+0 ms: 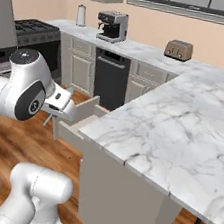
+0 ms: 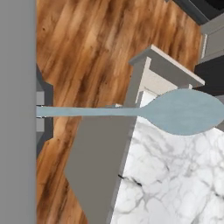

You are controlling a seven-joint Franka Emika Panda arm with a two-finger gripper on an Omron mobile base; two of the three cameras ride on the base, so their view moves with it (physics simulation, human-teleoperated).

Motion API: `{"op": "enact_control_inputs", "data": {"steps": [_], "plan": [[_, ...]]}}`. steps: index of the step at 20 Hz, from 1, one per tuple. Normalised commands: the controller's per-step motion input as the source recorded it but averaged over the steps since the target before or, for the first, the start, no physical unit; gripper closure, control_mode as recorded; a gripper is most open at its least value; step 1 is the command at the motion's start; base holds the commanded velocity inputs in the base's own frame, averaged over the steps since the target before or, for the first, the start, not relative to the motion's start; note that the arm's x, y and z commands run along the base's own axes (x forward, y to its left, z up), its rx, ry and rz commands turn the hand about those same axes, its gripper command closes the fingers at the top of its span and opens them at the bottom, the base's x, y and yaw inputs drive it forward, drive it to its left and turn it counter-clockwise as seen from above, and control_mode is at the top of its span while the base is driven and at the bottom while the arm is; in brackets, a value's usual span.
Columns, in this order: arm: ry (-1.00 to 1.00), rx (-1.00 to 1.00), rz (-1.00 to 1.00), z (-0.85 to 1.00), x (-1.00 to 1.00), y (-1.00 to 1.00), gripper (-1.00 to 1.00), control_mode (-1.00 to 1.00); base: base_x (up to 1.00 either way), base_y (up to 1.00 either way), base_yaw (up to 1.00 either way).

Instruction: Organize the utensils by type. Pick up the wooden spoons from the counter and place them in the open cabinet. Then pick up the metallic utensils from the counter and place them in the open drawer.

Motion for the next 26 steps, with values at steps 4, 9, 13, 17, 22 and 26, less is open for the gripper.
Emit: {"op": "enact_control_inputs", "data": {"steps": [4,9,13,17,22,26], "plan": [[0.00,0.00,0.00,0.00,0.00,0.00,1.00,1.00,0.04,0.01,-0.14],[0.00,0.00,0.00,0.00,0.00,0.00,1.00,1.00,0.06,0.00,-0.02],[0.00,0.00,0.00,0.00,0.00,0.00,1.00,1.00,0.27,0.21,-0.08],[0.00,0.00,0.00,0.00,0.00,0.00,1.00,1.00,0.31,0.45,-0.15],[0.00,0.00,0.00,0.00,0.00,0.00,1.00,1.00,0.24,0.62,-0.20],[0.00,0.00,0.00,0.00,0.00,0.00,1.00,1.00,0.28,0.47,-0.22]]}}
